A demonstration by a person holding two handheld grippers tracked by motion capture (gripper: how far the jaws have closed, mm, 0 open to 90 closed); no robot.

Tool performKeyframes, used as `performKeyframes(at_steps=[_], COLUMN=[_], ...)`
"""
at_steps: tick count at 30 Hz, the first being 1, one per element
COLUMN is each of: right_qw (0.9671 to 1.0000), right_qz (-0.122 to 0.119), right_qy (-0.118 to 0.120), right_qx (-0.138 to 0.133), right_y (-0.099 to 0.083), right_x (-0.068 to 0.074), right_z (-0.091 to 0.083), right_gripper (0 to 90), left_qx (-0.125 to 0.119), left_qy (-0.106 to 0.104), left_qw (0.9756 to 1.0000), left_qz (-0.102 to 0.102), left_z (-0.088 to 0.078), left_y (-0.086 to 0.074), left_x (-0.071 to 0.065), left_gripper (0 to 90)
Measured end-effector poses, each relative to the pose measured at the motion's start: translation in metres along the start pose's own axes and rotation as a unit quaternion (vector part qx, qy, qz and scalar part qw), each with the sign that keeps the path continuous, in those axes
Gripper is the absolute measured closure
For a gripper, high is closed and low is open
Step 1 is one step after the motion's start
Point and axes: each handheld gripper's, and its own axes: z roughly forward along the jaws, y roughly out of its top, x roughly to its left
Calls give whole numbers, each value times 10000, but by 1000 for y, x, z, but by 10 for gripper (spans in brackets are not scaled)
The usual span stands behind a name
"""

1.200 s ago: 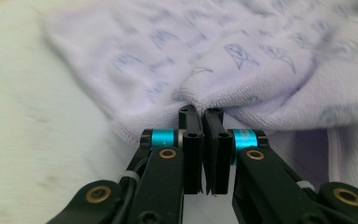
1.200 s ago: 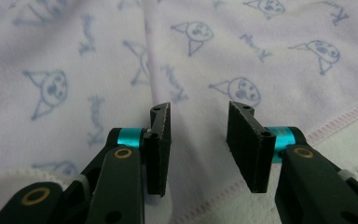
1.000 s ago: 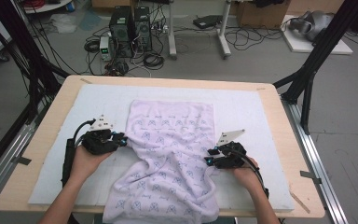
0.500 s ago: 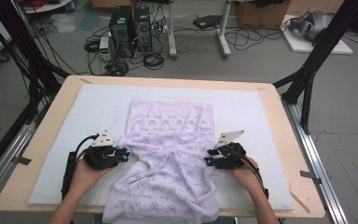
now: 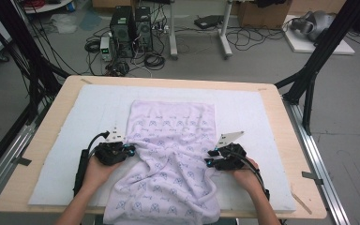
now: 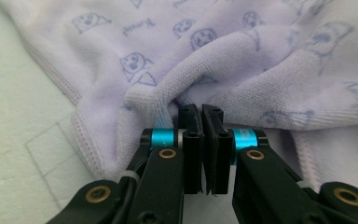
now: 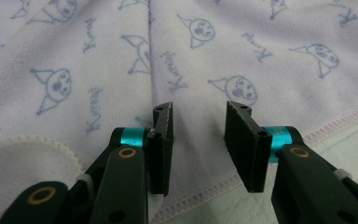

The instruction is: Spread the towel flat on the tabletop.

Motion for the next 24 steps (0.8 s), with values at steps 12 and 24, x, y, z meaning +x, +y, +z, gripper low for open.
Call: performKeyframes(at_steps=[12, 24], right_qw=[10000, 9995], right_qz=[-16, -25], right_qy=[-63, -95], right_qx=[-13, -285], right_y=[1, 5], right_x=[-3, -1], right_z=[1, -9], right_gripper=[624, 624], left_qx=[-299, -268], left_qy=[246, 19], left_qw=[9992, 9996], left_qz=[35, 96], left_z=[-39, -41], left_y=[24, 15], left_x=[24, 16], left_gripper=[869, 741])
